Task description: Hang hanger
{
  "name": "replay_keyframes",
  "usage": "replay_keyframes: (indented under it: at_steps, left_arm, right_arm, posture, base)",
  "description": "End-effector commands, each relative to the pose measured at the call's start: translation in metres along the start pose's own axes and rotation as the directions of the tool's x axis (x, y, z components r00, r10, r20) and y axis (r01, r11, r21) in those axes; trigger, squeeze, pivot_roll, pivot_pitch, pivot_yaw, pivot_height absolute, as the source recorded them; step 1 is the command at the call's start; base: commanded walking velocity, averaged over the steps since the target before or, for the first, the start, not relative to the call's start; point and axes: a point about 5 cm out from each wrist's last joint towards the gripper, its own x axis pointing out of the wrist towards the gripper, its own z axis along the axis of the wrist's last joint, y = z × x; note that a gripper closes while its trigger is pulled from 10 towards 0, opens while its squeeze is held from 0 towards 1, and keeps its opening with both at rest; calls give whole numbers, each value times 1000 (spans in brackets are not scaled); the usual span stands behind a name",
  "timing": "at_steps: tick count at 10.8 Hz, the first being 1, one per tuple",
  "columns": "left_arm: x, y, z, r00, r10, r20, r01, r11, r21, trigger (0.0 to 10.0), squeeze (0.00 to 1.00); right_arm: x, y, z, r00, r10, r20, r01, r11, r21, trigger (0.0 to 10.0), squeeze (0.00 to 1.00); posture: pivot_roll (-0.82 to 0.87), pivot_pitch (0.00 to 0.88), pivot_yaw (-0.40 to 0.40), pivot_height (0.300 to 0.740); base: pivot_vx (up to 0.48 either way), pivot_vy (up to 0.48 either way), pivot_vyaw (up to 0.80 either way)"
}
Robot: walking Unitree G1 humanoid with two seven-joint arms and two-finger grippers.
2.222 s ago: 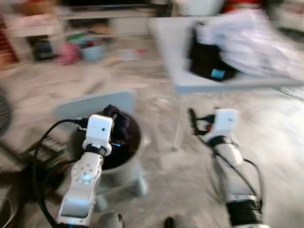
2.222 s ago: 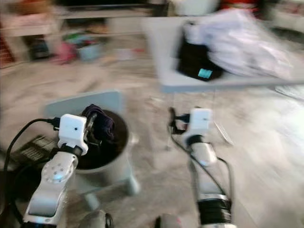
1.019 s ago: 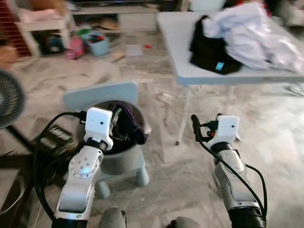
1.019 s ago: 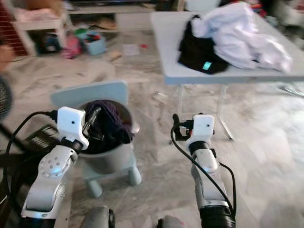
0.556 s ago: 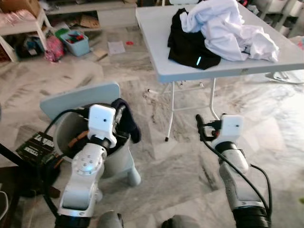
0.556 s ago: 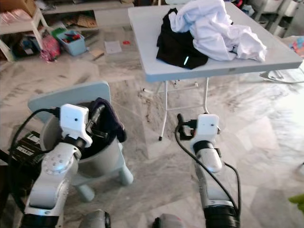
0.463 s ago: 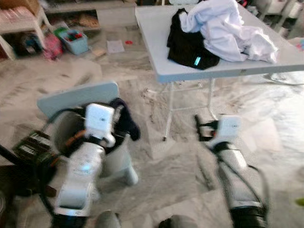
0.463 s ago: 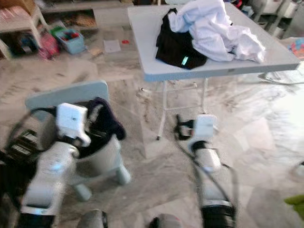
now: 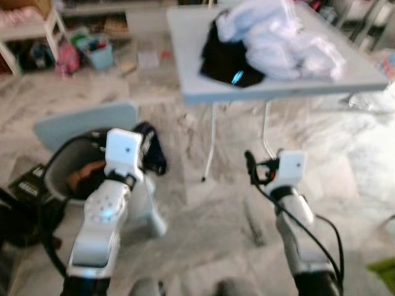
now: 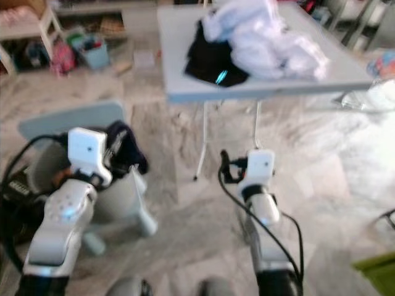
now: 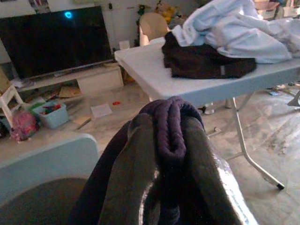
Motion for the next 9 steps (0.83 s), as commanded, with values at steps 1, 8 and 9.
replay_keyframes:
  at_steps: [1, 8, 9]
  left_arm:
    - [3, -6, 8, 999, -25, 35, 25, 1000, -10, 10000, 0]
    - [14, -8, 23, 995, -42, 88, 43, 999, -7, 10000, 0]
    - [14, -8, 24, 995, -43, 92, 44, 999, -8, 10000, 0]
  right_arm:
    - [0, -7, 1, 1000, -18, -1, 18, 1000, -12, 10000, 0]
    - [4, -7, 4, 1000, -10, 9, 11, 1000, -25, 10000, 0]
    - [5, -7, 4, 1000, -11, 11, 11, 1000, -26, 10000, 0]
  posture:
    - [-5, 64, -5, 740]
    - [-5, 48, -8, 740]
    - [-5, 48, -8, 740]
  base:
    - [0, -334, 0]
    - [0, -333, 0]
    - [0, -322, 0]
